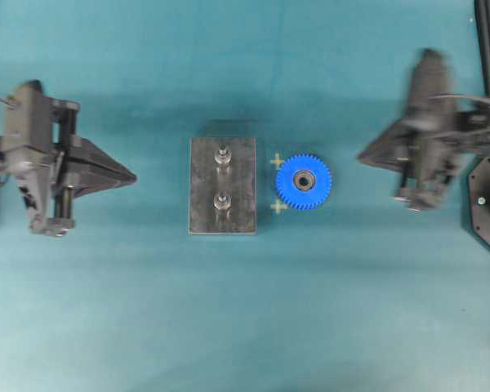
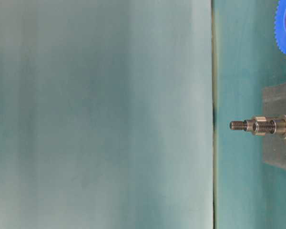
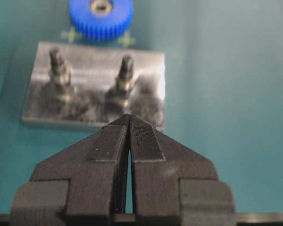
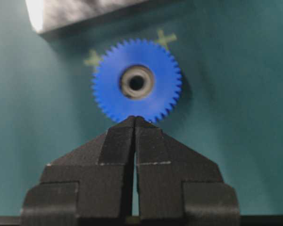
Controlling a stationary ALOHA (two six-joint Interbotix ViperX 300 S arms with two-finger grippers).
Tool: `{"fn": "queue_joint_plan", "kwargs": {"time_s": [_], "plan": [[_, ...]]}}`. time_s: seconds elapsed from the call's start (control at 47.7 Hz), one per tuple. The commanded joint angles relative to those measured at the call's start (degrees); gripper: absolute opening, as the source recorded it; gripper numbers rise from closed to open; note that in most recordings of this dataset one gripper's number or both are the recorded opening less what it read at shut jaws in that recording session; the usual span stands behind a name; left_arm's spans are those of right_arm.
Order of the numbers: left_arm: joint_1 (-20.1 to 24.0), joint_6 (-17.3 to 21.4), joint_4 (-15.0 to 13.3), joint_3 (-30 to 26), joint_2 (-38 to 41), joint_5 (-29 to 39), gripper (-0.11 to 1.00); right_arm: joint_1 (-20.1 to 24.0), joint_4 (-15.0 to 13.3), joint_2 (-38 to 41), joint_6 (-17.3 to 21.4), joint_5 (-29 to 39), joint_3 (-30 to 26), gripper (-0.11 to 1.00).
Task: Fit the large gear onto the shaft.
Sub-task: 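Move the right gripper toward the blue gear beside the plate, then lower the right gripper and grasp the blue gear by its bearing hub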
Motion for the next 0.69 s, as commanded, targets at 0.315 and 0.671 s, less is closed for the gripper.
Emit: {"fn": "queue_joint_plan", "kwargs": {"time_s": [0.315,0.671], "plan": [[0.1,0.3,0.2,-2.6,4.9,-2.1,0.0,-1.9,-1.4,19.2,-0.6,6.0,-11.8,0.01],[0.2,0.3,0.2,-2.4,5.4,-3.1,0.0,-1.9,-1.4,30.1,-4.0,6.9,-17.5,0.59]]}}
